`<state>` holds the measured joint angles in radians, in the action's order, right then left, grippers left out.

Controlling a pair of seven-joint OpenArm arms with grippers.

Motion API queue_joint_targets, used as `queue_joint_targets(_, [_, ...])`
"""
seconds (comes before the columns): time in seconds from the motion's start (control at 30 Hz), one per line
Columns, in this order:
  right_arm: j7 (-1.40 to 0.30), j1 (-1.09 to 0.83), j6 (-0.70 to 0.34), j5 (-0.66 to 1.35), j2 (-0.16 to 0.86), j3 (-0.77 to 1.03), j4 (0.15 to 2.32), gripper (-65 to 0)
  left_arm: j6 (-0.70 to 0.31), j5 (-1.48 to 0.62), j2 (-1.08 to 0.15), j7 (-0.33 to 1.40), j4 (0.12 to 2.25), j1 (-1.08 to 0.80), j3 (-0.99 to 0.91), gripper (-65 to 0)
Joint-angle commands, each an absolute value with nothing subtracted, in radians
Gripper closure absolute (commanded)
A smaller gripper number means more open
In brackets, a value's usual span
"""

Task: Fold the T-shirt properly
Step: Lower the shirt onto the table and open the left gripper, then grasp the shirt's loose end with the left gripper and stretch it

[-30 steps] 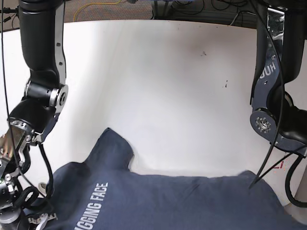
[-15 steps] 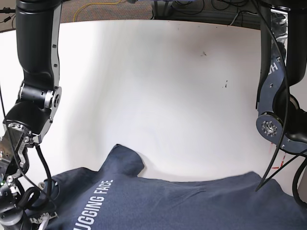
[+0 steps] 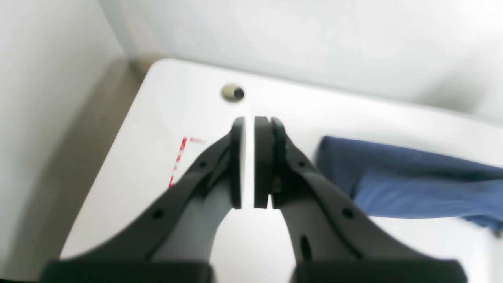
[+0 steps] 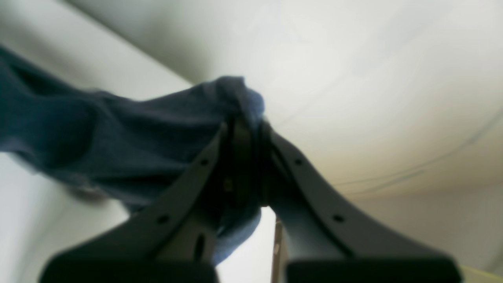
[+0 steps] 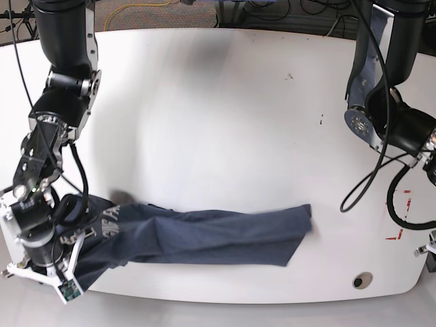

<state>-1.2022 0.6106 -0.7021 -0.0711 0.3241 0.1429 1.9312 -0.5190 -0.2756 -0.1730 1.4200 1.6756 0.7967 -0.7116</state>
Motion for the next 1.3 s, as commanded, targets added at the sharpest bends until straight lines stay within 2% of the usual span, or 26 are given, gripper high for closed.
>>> queue_joint_targets(0.0, [-1.187, 0.536, -0.698, -0.073, 0.303, 0.177, 1.986, 0.0, -0.519, -0.334, -0.185, 1.396, 1.727, 0.730, -0.707, -1.8])
queue_joint_targets(0.3, [-1.181, 0.305, -0.698, -0.064, 0.211, 0.268, 2.009, 0.0, -0.518, -0.424, -0.185, 1.396, 1.765, 0.483, -0.704, -2.2])
queue_joint_targets(0.53, [-1.139, 0.231, -0.698, -0.067, 0.168, 0.280, 2.009, 0.0, -0.513, -0.466, -0.159, 1.385, 1.755, 0.346, -0.639, -3.2])
queue_joint_targets(0.63, [-1.127, 0.216, -0.698, -0.064, 0.165, 0.277, 2.009, 0.0, -0.513, -0.467, -0.143, 1.342, 1.732, 0.317, -0.585, -7.4])
queue_joint_targets(0.8, [-1.125, 0.213, -0.698, -0.064, 0.162, 0.275, 2.008, 0.0, -0.504, -0.463, -0.134, 1.227, 1.636, 0.300, -0.483, -25.7])
queue_joint_targets(0.9, [-1.125, 0.213, -0.698, -0.064, 0.162, 0.278, 2.008, 0.0, -0.433, -0.461, -0.134, 1.119, 1.538, 0.303, -0.410, -37.1])
queue_joint_targets(0.97, [-1.124, 0.213, -0.698, -0.064, 0.162, 0.280, 2.008, 0.0, -0.371, -0.455, -0.134, 1.046, 1.481, 0.305, -0.363, -39.7])
queue_joint_targets(1.07, [-1.119, 0.209, -0.698, -0.064, 0.162, 0.280, 2.006, 0.0, -0.308, -0.450, -0.137, 0.938, 1.405, 0.328, -0.288, -40.0])
queue_joint_targets(1.27, [-1.119, 0.208, -0.698, -0.062, 0.162, 0.280, 2.006, 0.0, -0.300, -0.455, -0.137, 0.816, 1.244, 0.367, -0.183, -40.1])
